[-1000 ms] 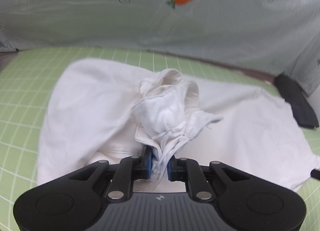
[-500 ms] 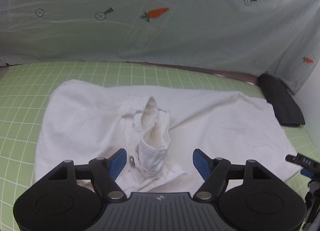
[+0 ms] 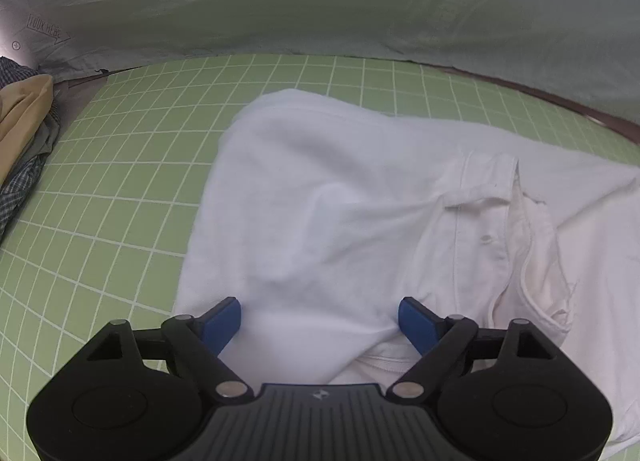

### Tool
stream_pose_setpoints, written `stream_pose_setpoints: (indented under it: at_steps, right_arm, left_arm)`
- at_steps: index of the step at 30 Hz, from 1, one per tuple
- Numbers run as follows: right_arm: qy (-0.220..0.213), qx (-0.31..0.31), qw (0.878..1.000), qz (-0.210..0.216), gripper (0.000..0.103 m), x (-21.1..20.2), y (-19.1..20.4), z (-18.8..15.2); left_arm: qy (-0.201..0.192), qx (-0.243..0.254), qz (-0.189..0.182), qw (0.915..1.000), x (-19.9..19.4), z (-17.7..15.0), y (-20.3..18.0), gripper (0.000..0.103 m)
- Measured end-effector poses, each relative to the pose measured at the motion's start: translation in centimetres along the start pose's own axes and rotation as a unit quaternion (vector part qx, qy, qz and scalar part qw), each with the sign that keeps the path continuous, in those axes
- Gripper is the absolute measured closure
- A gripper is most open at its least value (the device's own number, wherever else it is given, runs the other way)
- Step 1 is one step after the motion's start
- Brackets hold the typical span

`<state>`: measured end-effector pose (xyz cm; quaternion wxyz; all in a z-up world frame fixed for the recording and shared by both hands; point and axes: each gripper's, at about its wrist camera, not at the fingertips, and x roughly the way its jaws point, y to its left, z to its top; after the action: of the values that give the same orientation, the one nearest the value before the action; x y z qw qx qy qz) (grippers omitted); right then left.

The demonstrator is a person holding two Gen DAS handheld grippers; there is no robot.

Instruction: Fold clothes

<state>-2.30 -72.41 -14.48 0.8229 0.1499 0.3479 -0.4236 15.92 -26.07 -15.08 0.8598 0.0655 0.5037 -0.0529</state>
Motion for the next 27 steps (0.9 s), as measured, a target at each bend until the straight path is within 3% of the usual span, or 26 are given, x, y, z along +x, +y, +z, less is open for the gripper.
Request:
stream_pose_setpoints:
  at_steps: [5,11,18,21,22,23,25,27]
  right_arm:
    - [0.020,-0.002,1.000,0.016,0.002,3.3,-0.7,1.7]
    - [0.042,-0.008,0.997,0.062,0.002,6.1,-0.8,2.7]
    - [0.031,0.001,0.998,0.060,0.004,6.2,-0.4,2.4]
    - [0.030,-0.010,0.997,0.073,0.017,5.8,-0.3,2.4]
    - [0.030,-0.016,0.996,0.082,0.026,5.6,-0.3,2.5]
    - [0.028,-0.023,0.995,0.094,0.045,5.4,-0.3,2.6]
    - [0.029,-0.023,0.993,0.112,0.067,5.1,-0.3,2.6]
    - [0.033,-0.025,0.992,0.116,0.074,4.9,0.1,2.6]
  left_arm:
    - [0.024,-0.027,0.019,0.9992,1.9,0.5,-0.3,0.001]
    - [0.030,-0.038,0.024,0.9986,2.6,0.8,-0.5,0.000]
    - [0.024,-0.044,0.028,0.9983,2.6,0.7,-0.8,0.000]
    - [0.026,-0.045,0.028,0.9983,2.6,0.7,-0.8,0.000]
    - [0.027,-0.045,0.027,0.9983,2.6,0.8,-0.8,0.000]
    - [0.027,-0.046,0.027,0.9982,2.6,0.8,-0.8,0.000]
    - [0.029,-0.046,0.031,0.9980,2.5,0.9,-1.0,0.000]
    - [0.034,-0.045,0.034,0.9978,2.4,1.1,-1.1,0.000]
